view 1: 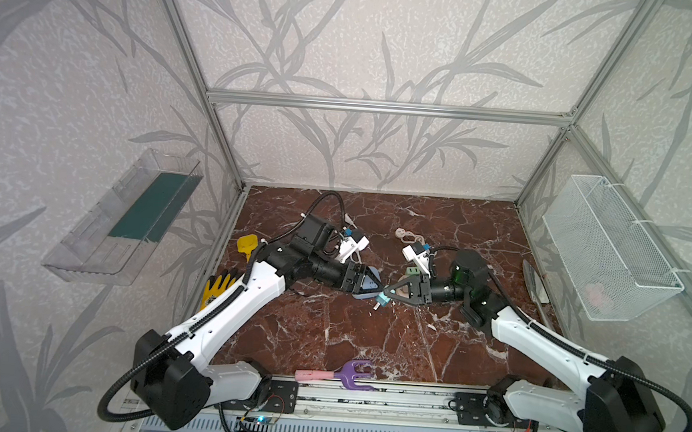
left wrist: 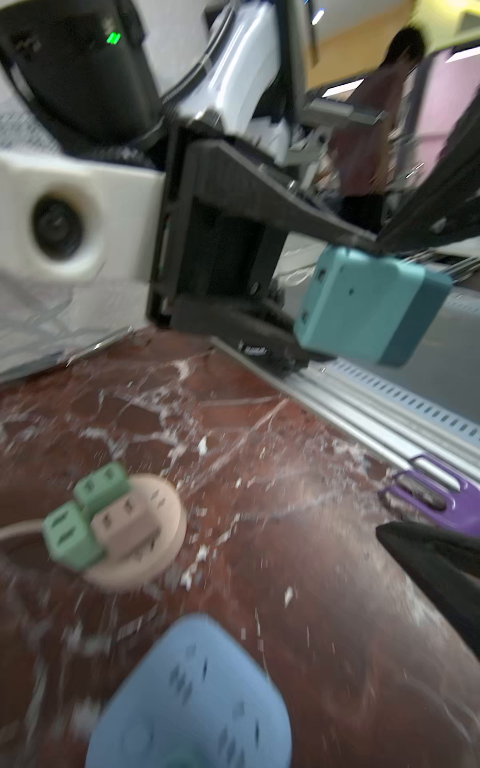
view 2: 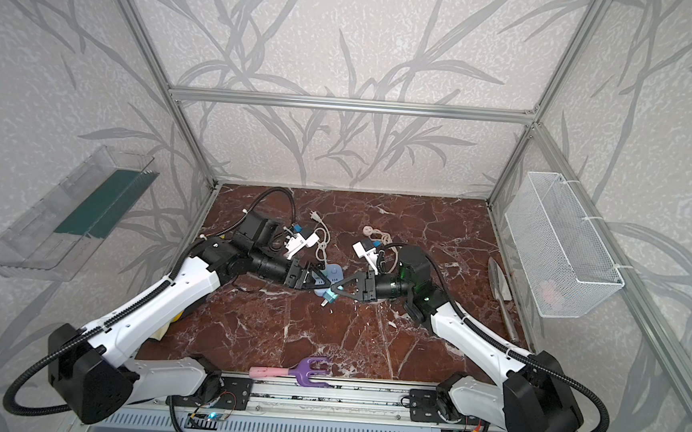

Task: Insert the plug
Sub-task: 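Open the left gripper and withdraw while the right gripper carries the adapter away, then move the teal adapter over the light blue square strip with the right gripper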

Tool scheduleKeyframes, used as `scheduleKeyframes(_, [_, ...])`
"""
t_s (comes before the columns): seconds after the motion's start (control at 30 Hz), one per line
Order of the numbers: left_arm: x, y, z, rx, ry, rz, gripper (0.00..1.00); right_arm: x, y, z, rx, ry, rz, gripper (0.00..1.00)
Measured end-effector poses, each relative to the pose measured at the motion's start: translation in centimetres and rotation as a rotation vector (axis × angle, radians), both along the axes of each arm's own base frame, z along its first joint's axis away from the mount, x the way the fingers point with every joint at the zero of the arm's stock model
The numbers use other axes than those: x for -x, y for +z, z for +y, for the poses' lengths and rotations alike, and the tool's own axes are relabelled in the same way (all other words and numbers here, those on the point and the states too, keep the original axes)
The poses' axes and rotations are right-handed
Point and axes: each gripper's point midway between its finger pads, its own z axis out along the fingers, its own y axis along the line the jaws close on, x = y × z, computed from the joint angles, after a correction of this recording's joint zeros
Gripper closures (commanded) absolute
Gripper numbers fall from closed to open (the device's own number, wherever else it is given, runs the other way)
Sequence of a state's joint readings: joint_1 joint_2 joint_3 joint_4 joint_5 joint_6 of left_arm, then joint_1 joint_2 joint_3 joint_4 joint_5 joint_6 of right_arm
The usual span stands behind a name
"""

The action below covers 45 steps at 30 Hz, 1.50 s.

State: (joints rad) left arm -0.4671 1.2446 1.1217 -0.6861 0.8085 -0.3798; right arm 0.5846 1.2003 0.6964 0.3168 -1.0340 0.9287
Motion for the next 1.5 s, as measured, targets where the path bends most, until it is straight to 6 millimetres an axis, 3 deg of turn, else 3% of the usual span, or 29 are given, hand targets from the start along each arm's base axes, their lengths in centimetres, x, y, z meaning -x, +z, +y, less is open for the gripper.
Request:
scheduleKeyframes(0.23, [-4.1,-3.7,6.0,-0.190,0.399,-0.044,0.01,-2.5,-0.4,0.4,0.196,-0.177,-0.157,1.00])
scheduleKeyframes(0.4, [-5.9,-4.4,10.1,-0.338,0.627,-0.134,0.04,-3.9,-0.5,2.1,0.407,-0.304,-0.377,1.00])
scheduleKeyframes(0.53, [-6.5,-4.7,12.4,-0.438,0.739,-0.173,0.07,-4.8,-2.7,3.4,0.594,-0.383,-0.543,1.00])
scheduleKeyframes(0.7, [-5.9,-5.2,13.2,-0.535,0.777,-0.198,0.07,-7.9,-7.1,2.6,0.813,-0.483,-0.596,1.00])
scheduleKeyframes(0.83, [-5.4,-6.3,13.4,-0.548,0.785,-0.195,0.07,-9.3,-9.2,1.7,0.916,-0.539,-0.608,1.00])
scheduleKeyframes(0.97, [-4.9,-7.4,13.5,-0.530,0.792,-0.188,0.06,-10.2,-10.2,1.5,0.954,-0.578,-0.614,1.00])
scheduleKeyframes(1.5, [-5.4,-7.6,13.3,-0.517,0.802,-0.200,0.07,-12.4,-12.9,2.6,0.984,-0.683,-0.564,1.00])
